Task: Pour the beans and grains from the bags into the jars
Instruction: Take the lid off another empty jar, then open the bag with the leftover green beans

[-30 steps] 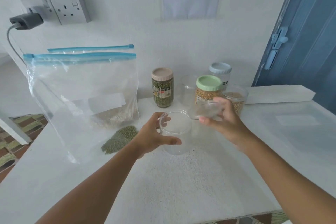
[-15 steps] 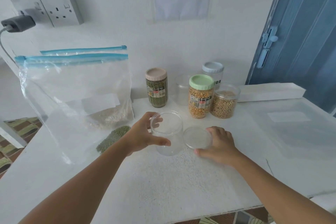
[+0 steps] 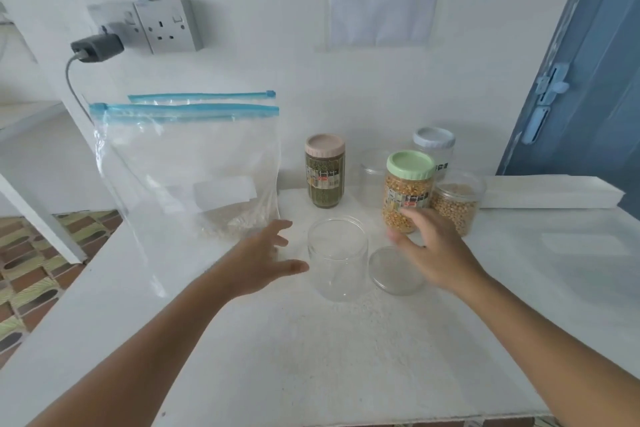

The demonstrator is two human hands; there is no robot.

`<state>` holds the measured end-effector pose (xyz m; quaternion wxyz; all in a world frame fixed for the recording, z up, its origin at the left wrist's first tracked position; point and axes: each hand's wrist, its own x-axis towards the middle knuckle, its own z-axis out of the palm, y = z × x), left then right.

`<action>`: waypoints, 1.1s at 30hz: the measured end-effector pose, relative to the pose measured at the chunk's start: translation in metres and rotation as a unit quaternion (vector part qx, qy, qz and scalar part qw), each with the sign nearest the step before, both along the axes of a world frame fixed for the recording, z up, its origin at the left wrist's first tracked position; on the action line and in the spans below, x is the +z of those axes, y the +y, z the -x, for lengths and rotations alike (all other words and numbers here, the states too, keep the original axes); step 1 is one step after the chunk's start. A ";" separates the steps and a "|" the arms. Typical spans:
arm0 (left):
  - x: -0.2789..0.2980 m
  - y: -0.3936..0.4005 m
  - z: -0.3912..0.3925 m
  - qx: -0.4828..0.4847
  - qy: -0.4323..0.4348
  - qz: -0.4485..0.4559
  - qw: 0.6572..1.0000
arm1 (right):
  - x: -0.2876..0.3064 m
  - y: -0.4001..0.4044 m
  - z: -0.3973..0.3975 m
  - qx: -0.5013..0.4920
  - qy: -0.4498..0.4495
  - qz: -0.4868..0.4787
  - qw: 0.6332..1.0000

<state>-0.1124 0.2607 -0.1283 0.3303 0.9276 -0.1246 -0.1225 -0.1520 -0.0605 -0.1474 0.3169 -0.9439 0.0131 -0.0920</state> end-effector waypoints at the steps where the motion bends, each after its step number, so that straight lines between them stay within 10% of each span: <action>1: 0.007 0.008 0.004 0.007 -0.051 -0.055 0.997 | 0.012 0.007 -0.007 0.015 -0.015 0.023 0.999; 5: 0.033 0.042 0.014 0.079 -0.202 -0.230 0.949 | 0.049 0.051 -0.034 0.099 -0.033 0.117 0.988; 13: 0.056 0.104 0.013 0.235 -0.236 -0.253 0.908 | 0.083 0.143 -0.062 0.193 -0.036 0.163 0.967; 16: 0.059 0.126 0.009 0.279 -0.205 -0.159 0.925 | 0.090 0.163 -0.074 0.211 -0.024 0.067 0.975; 22: 0.068 0.159 0.002 0.243 -0.089 0.343 0.903 | 0.098 0.184 -0.097 0.181 -0.095 -0.099 0.974; 33: 0.088 0.142 -0.013 0.185 -0.135 0.436 0.870 | 0.094 0.149 -0.088 0.099 -0.175 -0.114 0.973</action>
